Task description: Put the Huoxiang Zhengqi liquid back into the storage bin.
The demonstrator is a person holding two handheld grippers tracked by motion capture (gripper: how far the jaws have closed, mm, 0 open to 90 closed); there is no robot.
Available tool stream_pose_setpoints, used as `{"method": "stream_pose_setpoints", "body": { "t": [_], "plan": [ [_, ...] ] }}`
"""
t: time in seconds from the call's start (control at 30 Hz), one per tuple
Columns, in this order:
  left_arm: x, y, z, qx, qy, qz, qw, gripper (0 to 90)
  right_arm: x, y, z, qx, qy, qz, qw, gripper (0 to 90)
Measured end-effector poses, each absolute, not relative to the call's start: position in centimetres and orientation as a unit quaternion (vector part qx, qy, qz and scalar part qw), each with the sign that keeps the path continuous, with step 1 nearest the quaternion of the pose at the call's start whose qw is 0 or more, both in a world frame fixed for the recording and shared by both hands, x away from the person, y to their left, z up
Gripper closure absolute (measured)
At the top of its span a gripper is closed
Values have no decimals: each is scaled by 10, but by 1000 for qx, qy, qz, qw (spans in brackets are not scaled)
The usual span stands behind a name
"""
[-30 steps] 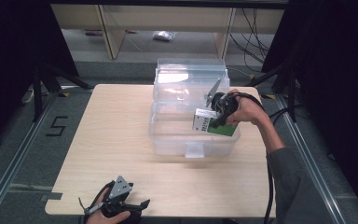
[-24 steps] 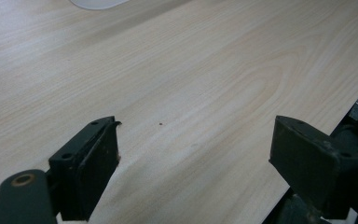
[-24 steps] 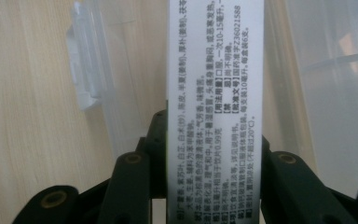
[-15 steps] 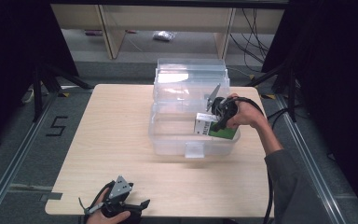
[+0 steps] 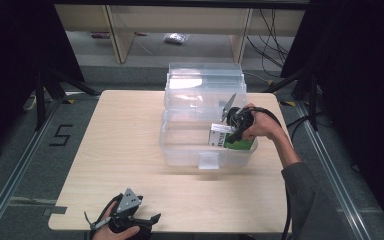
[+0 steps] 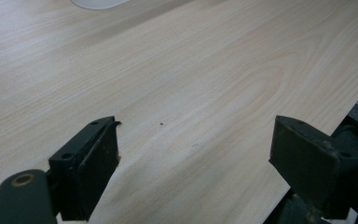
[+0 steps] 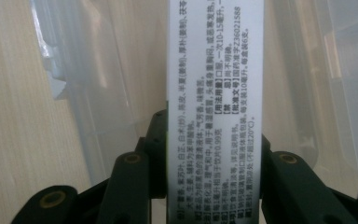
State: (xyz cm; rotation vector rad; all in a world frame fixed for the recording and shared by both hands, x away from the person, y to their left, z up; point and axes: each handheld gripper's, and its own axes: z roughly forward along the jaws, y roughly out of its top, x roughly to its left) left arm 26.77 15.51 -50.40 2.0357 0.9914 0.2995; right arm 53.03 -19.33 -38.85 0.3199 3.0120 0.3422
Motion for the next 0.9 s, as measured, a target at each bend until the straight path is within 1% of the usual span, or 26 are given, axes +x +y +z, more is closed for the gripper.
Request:
{"method": "stream_pose_setpoints", "body": {
  "t": [0.4,0.43,0.9],
  "plan": [
    [268,155,-504,811,394,120,416,148,530,-188,-394,106,988,99,43,642],
    [268,155,-504,811,394,119,416,148,532,-187,-395,90,990,104,39,641],
    [268,155,-504,812,393,119,415,148,531,-188,-401,116,990,72,33,640]
  ]
}}
